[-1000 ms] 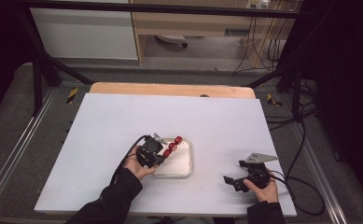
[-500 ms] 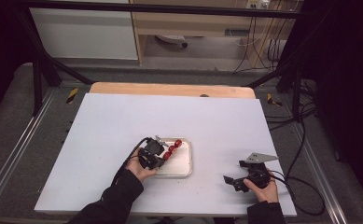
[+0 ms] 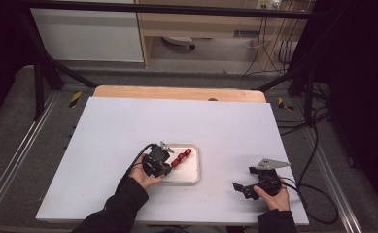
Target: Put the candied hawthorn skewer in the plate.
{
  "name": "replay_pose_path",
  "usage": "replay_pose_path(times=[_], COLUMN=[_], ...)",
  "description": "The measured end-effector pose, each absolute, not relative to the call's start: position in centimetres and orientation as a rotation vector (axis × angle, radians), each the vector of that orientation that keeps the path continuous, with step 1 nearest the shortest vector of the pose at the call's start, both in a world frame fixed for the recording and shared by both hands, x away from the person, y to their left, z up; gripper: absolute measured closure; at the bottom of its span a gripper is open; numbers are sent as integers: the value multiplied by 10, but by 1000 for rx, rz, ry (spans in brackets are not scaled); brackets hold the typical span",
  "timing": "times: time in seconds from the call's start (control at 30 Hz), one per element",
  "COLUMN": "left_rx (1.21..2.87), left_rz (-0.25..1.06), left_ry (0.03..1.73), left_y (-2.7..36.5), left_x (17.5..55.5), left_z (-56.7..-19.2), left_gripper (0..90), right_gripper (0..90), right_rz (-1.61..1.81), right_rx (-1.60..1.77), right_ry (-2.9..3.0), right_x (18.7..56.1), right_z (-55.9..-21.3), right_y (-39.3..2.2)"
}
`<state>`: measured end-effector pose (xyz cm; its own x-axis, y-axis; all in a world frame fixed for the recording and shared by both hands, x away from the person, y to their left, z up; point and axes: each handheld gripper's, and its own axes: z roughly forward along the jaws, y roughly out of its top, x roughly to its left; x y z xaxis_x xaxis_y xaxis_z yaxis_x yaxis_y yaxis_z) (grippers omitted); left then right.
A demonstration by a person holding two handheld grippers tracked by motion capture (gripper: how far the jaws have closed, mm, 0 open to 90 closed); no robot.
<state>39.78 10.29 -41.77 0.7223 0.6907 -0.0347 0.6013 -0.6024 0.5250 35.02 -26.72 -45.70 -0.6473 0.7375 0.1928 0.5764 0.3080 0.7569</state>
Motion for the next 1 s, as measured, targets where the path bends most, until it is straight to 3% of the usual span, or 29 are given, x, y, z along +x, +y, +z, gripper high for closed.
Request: replay_pose_path(times=[0.43,0.57,0.7,1.0], left_rx=[2304,2281,2249,2147], left_rz=[237,259,269,302], left_ry=[851,862,886,945], left_y=[149,169,192,244], left_x=[387,381,375,360], left_z=[-405,-409,-414,-430], left_gripper=[244,139,80,77], right_gripper=[10,9,9,5], right_rz=[1252,1253,1248,1235], right_rx=[1214,1216,1214,1221], right_ry=[2381,2381,2382,2389], right_x=[350,350,351,351], right_z=[-457,-458,-458,-459], right_y=[-267,-267,-266,-266])
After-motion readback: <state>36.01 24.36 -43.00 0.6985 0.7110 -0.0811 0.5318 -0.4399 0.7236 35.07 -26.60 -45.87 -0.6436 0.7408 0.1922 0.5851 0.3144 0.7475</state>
